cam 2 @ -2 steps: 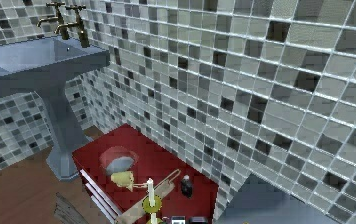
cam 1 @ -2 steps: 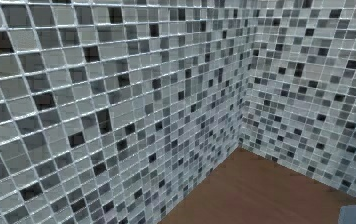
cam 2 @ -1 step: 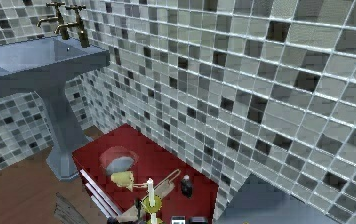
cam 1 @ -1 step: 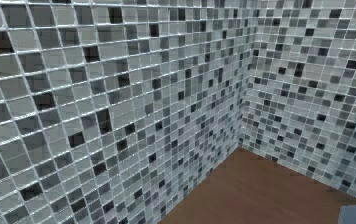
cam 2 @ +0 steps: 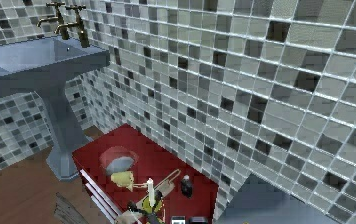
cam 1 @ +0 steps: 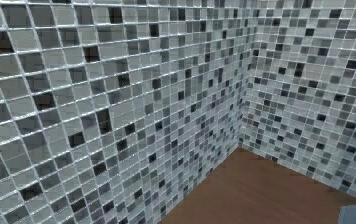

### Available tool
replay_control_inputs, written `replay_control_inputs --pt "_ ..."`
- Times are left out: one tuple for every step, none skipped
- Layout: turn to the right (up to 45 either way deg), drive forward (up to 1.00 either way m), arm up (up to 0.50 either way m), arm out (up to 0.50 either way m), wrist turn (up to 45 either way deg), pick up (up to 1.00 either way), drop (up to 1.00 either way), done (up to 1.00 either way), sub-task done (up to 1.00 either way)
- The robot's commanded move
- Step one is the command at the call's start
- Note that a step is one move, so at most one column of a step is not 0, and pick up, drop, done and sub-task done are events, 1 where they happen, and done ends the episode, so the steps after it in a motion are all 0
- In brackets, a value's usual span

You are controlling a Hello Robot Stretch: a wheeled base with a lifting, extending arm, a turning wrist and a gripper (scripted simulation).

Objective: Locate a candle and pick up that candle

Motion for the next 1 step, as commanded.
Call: replay_control_inputs --pt "0.0 0.0 0.0 0.0 0.0 1.0 0.0 0.0 0.0"
